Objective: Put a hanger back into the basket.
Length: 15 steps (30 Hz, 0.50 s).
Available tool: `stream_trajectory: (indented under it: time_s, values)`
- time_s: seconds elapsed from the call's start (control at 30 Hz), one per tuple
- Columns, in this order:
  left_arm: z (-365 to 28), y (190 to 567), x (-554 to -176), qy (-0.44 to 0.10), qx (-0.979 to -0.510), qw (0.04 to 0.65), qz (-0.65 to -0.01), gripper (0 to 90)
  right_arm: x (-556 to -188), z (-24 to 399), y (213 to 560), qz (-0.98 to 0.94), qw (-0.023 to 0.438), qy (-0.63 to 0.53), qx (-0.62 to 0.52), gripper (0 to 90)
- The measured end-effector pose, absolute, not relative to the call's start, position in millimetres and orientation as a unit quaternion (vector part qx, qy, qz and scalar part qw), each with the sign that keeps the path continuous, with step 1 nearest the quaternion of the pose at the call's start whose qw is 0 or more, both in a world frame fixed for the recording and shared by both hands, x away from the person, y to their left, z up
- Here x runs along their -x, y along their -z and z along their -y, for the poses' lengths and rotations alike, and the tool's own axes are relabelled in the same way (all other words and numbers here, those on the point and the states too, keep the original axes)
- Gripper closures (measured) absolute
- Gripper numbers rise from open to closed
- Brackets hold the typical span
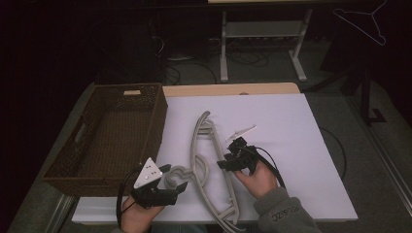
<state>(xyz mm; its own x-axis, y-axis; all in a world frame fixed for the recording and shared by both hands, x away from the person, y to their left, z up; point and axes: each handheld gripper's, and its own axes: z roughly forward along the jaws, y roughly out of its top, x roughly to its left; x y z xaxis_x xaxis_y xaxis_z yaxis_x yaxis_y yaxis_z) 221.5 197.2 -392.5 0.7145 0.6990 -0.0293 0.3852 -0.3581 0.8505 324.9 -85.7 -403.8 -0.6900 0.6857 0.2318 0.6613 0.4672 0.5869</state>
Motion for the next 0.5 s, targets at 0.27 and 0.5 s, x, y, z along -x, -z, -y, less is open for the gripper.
stream_trajectory:
  time_s: [0.27, 0.5]
  values:
    - [-196.7, 392.5, -221.1, -0.173, -0.807, 0.454, -0.335, 21.7, -327.5, 85.8, 407.0, -0.839, 0.002, -0.341, -0.424, 67.0]
    - [-196.8, 392.4, -220.9, -0.175, -0.807, 0.455, -0.334, 22.0, -330.6, 93.6, 407.4, -0.814, -0.016, -0.364, -0.452, 72.8]
